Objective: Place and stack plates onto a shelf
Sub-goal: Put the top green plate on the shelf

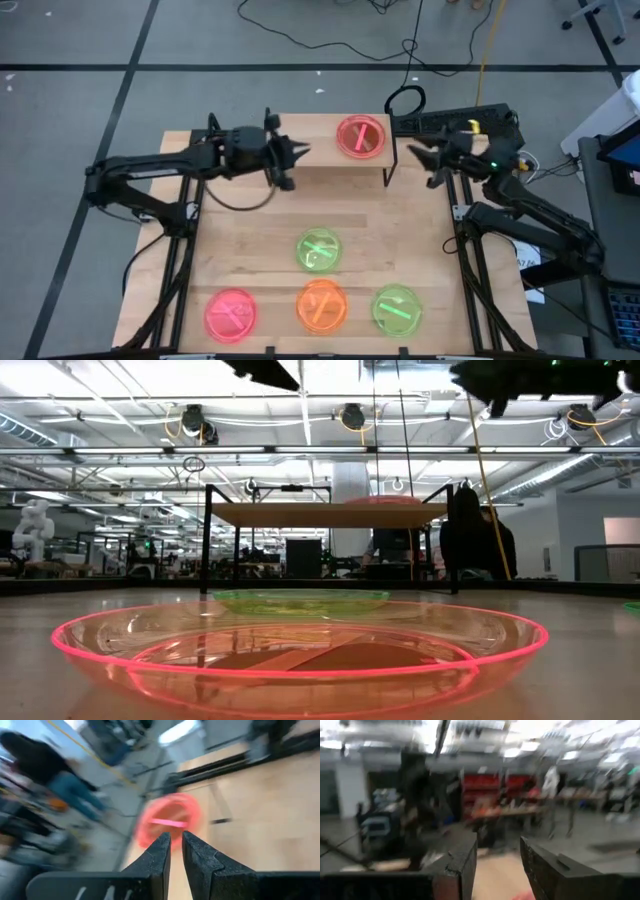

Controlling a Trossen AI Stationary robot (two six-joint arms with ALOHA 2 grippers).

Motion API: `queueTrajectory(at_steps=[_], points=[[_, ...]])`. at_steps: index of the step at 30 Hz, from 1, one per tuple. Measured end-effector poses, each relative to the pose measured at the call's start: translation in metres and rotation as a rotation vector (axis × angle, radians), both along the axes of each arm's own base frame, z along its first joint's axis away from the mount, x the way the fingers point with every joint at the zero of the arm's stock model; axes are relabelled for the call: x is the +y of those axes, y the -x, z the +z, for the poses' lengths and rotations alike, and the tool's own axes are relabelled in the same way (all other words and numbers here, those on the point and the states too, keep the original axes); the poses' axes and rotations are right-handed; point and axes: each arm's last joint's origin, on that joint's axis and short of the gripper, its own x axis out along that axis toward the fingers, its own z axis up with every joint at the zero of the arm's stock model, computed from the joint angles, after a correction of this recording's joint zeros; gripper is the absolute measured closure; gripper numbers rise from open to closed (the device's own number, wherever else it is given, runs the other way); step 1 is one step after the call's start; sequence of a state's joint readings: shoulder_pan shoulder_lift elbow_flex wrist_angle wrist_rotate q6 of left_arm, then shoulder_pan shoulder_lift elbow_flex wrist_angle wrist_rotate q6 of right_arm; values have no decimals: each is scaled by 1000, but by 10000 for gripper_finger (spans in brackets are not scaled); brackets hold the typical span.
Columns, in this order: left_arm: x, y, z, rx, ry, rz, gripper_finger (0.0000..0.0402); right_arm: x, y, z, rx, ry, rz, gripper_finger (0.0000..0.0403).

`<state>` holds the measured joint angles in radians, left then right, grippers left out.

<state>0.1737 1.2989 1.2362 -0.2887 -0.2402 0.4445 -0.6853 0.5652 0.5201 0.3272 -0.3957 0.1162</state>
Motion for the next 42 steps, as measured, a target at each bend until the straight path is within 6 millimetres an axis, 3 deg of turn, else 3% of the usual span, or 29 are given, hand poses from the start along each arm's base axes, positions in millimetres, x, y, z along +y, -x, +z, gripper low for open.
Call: queueTrajectory(at_steps=[7, 16, 22, 30, 35, 42], points=[[-29, 15, -9, 2, 143, -72, 346, -6, -22, -21, 145, -84, 126, 271], [-60, 40, -26, -289, 157, -171, 346, 7, -49, -40, 283, -73, 269, 271], [-60, 66, -66, -376, 211, -92, 346, 16, -69, -58, 378, -105, 353, 271], [-62, 80, -116, -528, 320, -92, 346, 27, -99, -88, 498, -120, 389, 271], [-61, 86, -126, -588, 303, -96, 346, 36, -117, -105, 530, -144, 445, 271], [-61, 87, -126, -586, 266, -99, 346, 47, -136, -128, 542, -170, 499, 271]])
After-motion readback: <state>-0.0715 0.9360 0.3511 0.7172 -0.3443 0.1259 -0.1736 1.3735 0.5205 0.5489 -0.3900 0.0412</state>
